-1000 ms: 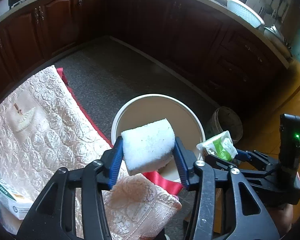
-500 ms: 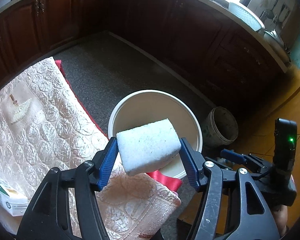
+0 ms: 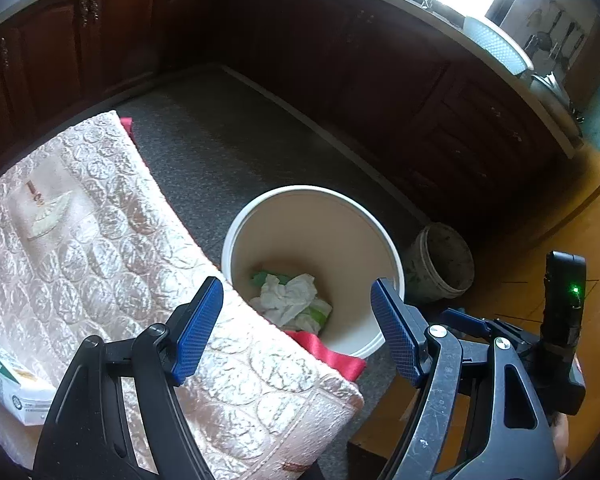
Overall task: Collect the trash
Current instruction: 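Open both tools to drop the sponge and snack bag into the bucket, then move both tools back over the boxes on the table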
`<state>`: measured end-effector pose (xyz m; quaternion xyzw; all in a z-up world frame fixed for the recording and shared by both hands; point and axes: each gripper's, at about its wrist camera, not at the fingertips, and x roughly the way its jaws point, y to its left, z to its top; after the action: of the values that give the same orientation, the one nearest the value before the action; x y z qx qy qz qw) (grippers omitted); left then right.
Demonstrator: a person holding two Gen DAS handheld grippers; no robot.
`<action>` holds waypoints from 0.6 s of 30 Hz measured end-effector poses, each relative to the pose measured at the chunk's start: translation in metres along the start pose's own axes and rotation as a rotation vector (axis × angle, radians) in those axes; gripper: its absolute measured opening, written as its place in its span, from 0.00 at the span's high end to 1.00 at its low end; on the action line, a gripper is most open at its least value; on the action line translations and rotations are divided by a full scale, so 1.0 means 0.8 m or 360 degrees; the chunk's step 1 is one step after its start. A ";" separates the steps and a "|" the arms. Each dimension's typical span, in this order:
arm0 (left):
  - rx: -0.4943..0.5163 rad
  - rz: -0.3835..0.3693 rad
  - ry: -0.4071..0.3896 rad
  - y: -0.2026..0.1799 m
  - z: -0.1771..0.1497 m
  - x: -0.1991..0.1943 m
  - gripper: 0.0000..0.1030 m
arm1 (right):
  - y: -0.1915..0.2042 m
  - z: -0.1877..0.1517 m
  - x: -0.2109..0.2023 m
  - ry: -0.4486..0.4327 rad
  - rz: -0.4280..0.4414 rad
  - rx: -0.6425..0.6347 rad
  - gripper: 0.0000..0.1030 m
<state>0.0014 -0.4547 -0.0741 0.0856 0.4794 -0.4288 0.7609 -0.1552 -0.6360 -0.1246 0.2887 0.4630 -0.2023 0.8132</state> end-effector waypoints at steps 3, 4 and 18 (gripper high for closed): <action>0.0004 0.0037 -0.0017 0.004 -0.005 -0.006 0.27 | 0.004 -0.002 0.001 0.0004 0.0006 -0.0012 0.28; 0.0003 0.0046 -0.0022 0.006 -0.007 -0.008 0.27 | 0.006 -0.003 0.001 0.0003 0.0008 -0.0016 0.27; -0.0051 0.0267 -0.0141 0.052 -0.038 -0.064 0.27 | 0.062 -0.004 -0.026 -0.0101 0.0024 -0.0146 0.27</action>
<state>0.0029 -0.3831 -0.0607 0.0943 0.4432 -0.3592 0.8159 -0.1377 -0.5954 -0.0938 0.2480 0.4436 -0.1836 0.8414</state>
